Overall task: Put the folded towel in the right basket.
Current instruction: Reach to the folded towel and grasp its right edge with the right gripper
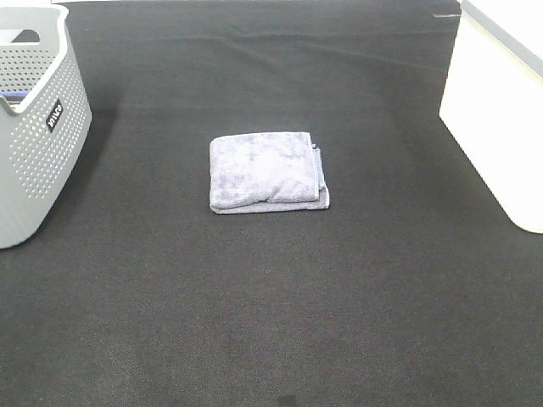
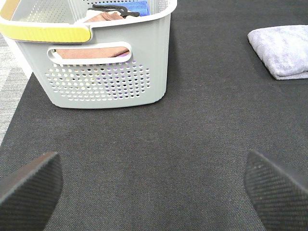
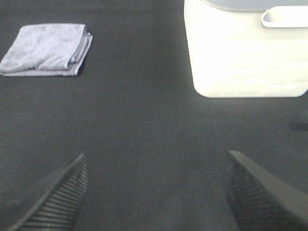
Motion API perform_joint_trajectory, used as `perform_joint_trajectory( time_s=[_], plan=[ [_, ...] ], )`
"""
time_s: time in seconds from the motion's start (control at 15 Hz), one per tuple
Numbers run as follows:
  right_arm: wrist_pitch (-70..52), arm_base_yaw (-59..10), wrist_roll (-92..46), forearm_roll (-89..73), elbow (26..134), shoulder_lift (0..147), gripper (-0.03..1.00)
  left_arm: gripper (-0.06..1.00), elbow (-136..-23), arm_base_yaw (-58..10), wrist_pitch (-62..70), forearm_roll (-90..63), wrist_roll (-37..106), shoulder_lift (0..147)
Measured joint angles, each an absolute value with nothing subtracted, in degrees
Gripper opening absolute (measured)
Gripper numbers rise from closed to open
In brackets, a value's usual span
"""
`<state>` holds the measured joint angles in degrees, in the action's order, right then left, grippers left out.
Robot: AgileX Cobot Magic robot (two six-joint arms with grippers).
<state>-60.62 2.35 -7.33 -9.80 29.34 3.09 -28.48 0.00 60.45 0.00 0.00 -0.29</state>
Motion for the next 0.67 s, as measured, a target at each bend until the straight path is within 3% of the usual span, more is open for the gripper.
perform_joint_trajectory(
  time_s=[0.33, 0.67],
  plan=[
    [-50.08, 2.35, -7.22, -14.21, 35.75, 22.57, 0.74, 0.97, -28.48, 0.0, 60.45, 0.0, 0.0, -0.29],
    [-49.16, 2.35, -10.71, -18.96, 51.45, 48.64, 0.74, 0.97, -28.48, 0.0, 60.45, 0.0, 0.0, -0.29]
  ],
)
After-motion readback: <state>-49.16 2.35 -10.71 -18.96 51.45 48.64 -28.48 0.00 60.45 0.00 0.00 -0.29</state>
